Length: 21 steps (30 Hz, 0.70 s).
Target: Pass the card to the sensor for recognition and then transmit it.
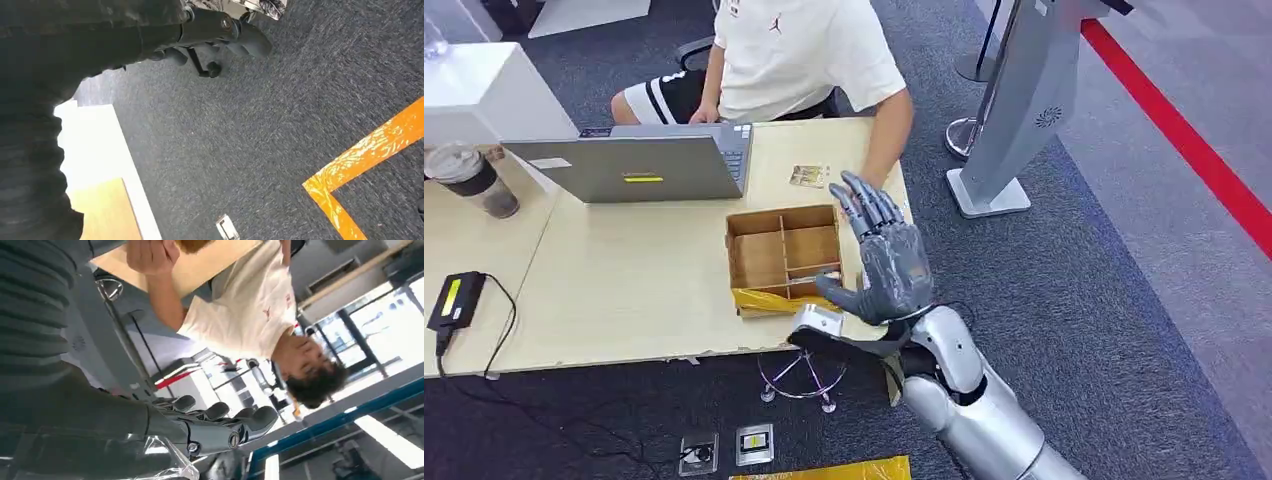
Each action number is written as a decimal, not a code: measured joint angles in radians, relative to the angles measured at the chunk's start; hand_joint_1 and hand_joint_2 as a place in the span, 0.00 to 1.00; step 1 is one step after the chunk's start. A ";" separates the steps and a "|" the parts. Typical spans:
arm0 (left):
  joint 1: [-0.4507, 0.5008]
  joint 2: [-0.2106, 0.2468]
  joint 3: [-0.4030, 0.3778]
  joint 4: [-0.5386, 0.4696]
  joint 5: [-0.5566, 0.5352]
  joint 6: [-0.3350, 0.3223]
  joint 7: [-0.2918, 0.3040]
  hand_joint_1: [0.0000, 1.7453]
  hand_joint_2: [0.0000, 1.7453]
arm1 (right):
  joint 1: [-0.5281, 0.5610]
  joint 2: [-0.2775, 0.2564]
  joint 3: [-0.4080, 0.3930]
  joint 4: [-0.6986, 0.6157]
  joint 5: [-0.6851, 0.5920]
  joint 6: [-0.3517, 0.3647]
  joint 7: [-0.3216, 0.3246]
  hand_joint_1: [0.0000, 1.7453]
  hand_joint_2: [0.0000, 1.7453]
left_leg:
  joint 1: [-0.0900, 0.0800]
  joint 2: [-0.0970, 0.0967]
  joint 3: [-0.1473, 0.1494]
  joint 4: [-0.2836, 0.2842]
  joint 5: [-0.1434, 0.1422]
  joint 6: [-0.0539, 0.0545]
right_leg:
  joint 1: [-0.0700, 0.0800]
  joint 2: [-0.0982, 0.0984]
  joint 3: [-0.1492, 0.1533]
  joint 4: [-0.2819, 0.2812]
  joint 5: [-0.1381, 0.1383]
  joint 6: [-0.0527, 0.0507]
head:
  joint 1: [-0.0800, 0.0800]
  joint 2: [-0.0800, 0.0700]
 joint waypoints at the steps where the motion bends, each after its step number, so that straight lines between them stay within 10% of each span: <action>1: 0.000 0.000 0.000 0.000 -0.001 -0.001 -0.002 0.00 1.00 | 0.000 0.003 0.013 0.003 0.015 0.012 0.002 0.00 1.00 | 0.000 0.000 0.000 0.000 0.000 0.000 | 0.000 0.000 0.000 0.000 0.000 0.000 | 0.000 0.000; 21: -0.002 0.002 -0.002 0.000 -0.050 -0.013 -0.050 0.00 1.00 | -0.036 0.014 0.096 0.139 0.076 0.143 0.084 0.00 1.00 | 0.000 0.000 0.000 0.000 0.000 0.000 | 0.000 0.000 0.000 0.000 0.000 0.000 | 0.000 0.000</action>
